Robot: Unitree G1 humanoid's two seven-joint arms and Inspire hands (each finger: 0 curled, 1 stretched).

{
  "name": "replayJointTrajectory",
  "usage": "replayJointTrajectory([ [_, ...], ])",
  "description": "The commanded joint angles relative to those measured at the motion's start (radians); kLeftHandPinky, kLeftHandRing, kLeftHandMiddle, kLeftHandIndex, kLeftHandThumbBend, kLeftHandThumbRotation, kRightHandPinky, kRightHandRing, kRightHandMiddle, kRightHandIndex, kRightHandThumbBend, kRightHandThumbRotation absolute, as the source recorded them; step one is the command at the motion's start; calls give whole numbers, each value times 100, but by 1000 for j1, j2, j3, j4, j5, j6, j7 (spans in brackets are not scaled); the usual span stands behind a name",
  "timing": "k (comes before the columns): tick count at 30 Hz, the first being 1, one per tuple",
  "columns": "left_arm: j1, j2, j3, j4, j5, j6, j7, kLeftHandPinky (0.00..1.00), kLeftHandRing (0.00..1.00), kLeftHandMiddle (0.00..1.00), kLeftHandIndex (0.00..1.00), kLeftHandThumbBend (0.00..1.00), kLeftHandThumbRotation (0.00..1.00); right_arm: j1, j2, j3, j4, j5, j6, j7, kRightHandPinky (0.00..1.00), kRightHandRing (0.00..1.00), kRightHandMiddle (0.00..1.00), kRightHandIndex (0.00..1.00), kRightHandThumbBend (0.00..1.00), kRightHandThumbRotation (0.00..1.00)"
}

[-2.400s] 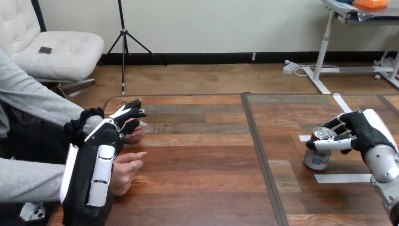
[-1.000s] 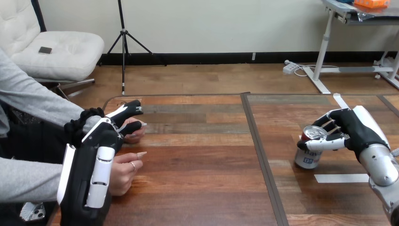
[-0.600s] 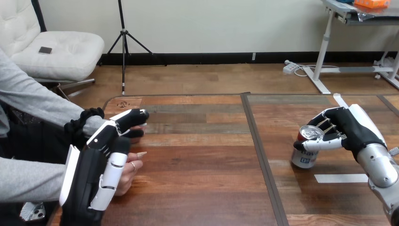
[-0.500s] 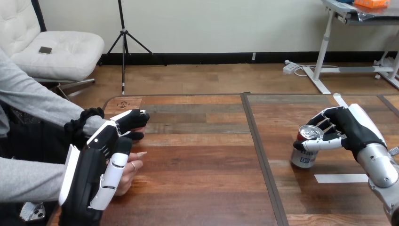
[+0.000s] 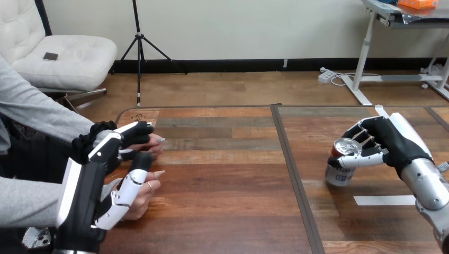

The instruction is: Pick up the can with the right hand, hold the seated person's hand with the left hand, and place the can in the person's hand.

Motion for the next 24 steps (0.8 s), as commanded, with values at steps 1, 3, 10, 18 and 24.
replayJointTrajectory([
  [1, -42, 58, 11, -89, 33, 23, 7, 67, 79, 81, 79, 72, 79, -44, -39, -5, -64, 5, -31, -3, 38, 42, 46, 46, 72, 0],
  [3, -50, 79, 15, -90, 35, 21, 5, 69, 80, 82, 80, 76, 76, -45, -39, -3, -67, 4, -27, -3, 38, 42, 46, 46, 72, 0],
  [10, -66, 135, 32, -108, 79, 31, 19, 68, 78, 81, 79, 81, 68, -44, -39, 1, -73, 1, -31, -7, 37, 41, 45, 47, 72, 0],
  [18, -64, 199, 49, -175, 138, 115, 8, 65, 77, 81, 79, 90, 60, -41, -37, -3, -75, 7, -38, -6, 37, 41, 45, 47, 72, 0],
  [24, -63, 262, 61, -235, 250, 174, 16, 64, 77, 81, 79, 97, 58, -41, -37, -6, -72, 11, -36, 0, 37, 41, 45, 47, 72, 0],
])
